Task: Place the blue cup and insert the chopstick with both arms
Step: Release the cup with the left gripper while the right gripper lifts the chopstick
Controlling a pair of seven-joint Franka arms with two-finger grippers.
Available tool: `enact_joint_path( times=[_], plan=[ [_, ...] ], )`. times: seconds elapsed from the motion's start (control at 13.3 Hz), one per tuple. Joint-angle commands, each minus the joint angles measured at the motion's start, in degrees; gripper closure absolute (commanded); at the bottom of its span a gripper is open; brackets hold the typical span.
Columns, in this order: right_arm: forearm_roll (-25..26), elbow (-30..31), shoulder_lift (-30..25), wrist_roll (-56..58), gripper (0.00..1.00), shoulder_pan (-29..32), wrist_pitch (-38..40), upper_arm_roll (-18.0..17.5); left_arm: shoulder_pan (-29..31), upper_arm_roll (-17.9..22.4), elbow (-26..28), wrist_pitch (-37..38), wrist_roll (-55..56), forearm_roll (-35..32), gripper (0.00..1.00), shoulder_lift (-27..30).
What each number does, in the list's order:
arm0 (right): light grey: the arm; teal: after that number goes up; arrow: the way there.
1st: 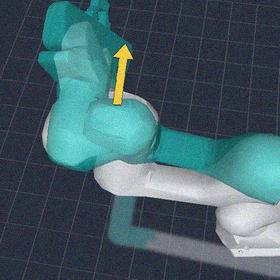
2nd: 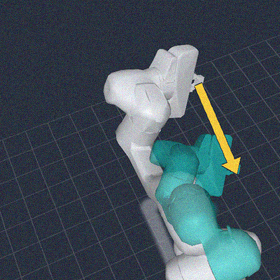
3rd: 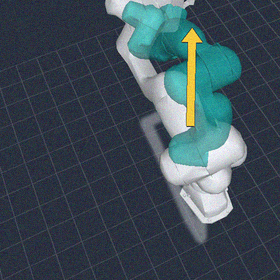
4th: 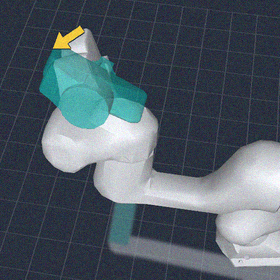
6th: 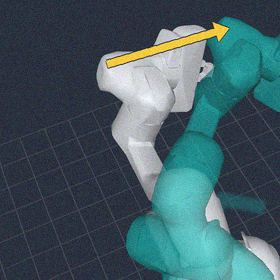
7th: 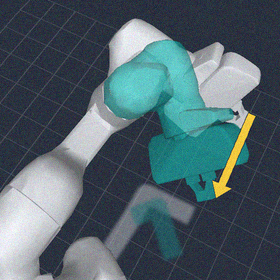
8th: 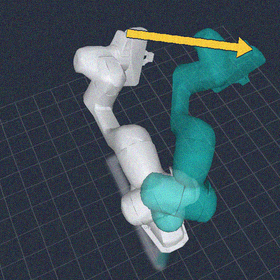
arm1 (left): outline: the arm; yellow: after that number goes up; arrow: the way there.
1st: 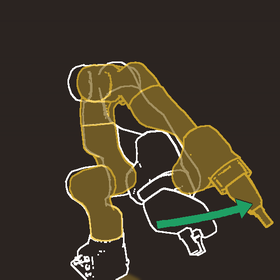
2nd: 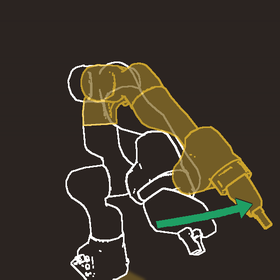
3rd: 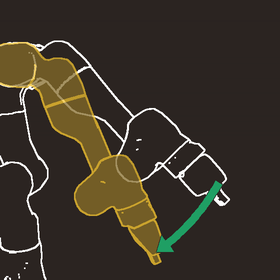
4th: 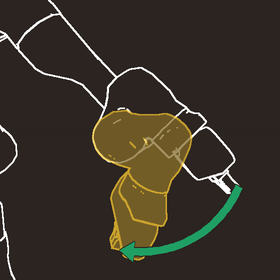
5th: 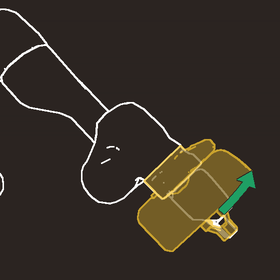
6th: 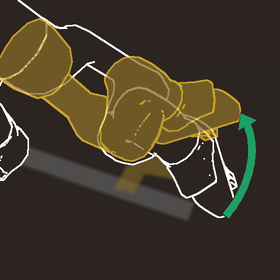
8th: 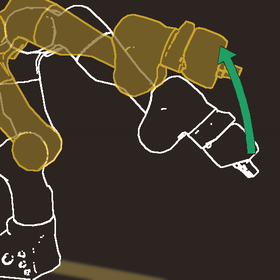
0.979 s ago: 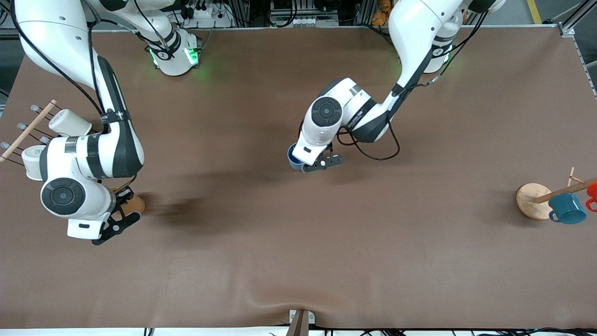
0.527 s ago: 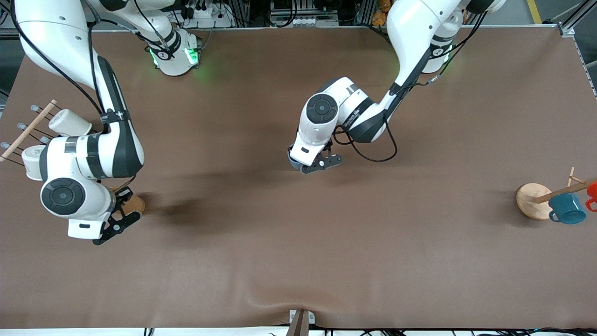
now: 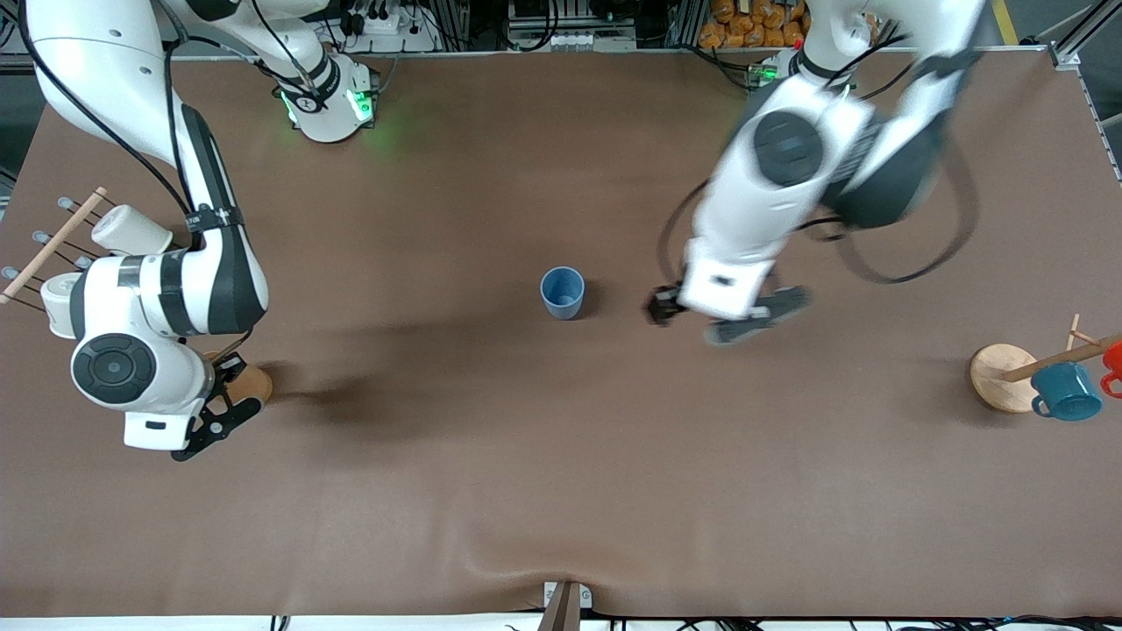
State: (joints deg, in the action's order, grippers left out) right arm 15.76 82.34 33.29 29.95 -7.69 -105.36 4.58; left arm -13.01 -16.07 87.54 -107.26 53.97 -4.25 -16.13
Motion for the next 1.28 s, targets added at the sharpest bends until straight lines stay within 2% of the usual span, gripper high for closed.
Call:
enact_joint_path(
  times=[0.0,0.23,0.45,0.6,0.68,0.98,1.13,1.21],
  plan=[
    [-0.99,-0.60,-2.00,0.64,1.00,0.31,0.95,-0.18,9.54,-0.89,1.85,4.67,-12.68,0.72,0.00,6.01],
    [-3.53,-0.69,-4.28,0.64,1.00,0.57,0.86,-0.01,17.47,-0.72,1.85,13.27,-27.74,1.35,0.00,10.23],
    [-6.35,-0.69,-6.30,0.46,1.00,0.84,0.77,-0.01,21.00,-0.28,1.94,14.10,-38.80,1.69,0.00,12.69],
    [-6.62,-0.69,-8.50,0.64,1.00,1.45,0.95,0.08,18.91,3.83,2.11,14.45,-43.31,1.87,0.00,13.76],
    [-6.71,-0.60,-9.81,0.81,1.00,1.71,1.47,0.08,16.72,7.16,2.03,15.23,-44.98,2.22,0.00,14.54],
    [-6.97,-1.91,-13.95,0.81,1.00,1.80,9.02,-0.01,11.61,14.91,2.47,17.97,-50.44,3.45,0.00,17.09],
    [-8.02,-3.14,-14.83,0.73,1.00,1.10,11.05,-0.53,10.73,16.33,2.46,18.23,-52.81,3.45,0.00,17.62],
    [-10.38,-3.41,-15.01,0.73,1.00,0.49,11.23,-0.71,10.64,16.34,2.38,18.49,-52.91,3.45,0.00,17.63]
  ],
)
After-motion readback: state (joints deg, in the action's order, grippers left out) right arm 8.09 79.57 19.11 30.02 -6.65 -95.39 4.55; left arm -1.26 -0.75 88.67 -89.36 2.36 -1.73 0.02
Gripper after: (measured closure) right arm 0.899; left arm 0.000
